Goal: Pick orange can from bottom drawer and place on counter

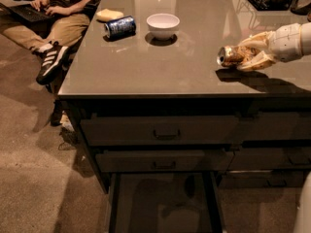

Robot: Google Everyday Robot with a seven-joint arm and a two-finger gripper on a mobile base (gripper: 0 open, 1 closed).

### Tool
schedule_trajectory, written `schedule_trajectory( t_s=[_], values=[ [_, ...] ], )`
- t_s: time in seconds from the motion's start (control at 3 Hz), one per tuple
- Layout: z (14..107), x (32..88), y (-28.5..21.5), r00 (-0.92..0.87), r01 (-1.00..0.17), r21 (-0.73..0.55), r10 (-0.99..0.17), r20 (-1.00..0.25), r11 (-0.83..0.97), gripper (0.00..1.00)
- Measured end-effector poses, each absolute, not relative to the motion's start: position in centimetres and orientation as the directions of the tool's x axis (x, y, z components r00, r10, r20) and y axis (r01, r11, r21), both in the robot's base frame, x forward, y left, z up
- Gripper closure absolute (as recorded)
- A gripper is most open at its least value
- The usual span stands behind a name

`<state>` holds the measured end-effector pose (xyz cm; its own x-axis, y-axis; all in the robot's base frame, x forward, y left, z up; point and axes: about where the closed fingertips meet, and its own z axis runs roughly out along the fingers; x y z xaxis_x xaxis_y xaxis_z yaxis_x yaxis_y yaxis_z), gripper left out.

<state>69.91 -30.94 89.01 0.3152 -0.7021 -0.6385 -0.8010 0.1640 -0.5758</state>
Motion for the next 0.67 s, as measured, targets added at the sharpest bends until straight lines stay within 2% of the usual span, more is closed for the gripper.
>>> schedule_trajectory(
  t_s=[0.67],
  values=[
    [88.91, 71.34, -31.48, 0.297, -0.803, -0.567, -0.702, -0.647, 0.183, 0.27]
  ],
)
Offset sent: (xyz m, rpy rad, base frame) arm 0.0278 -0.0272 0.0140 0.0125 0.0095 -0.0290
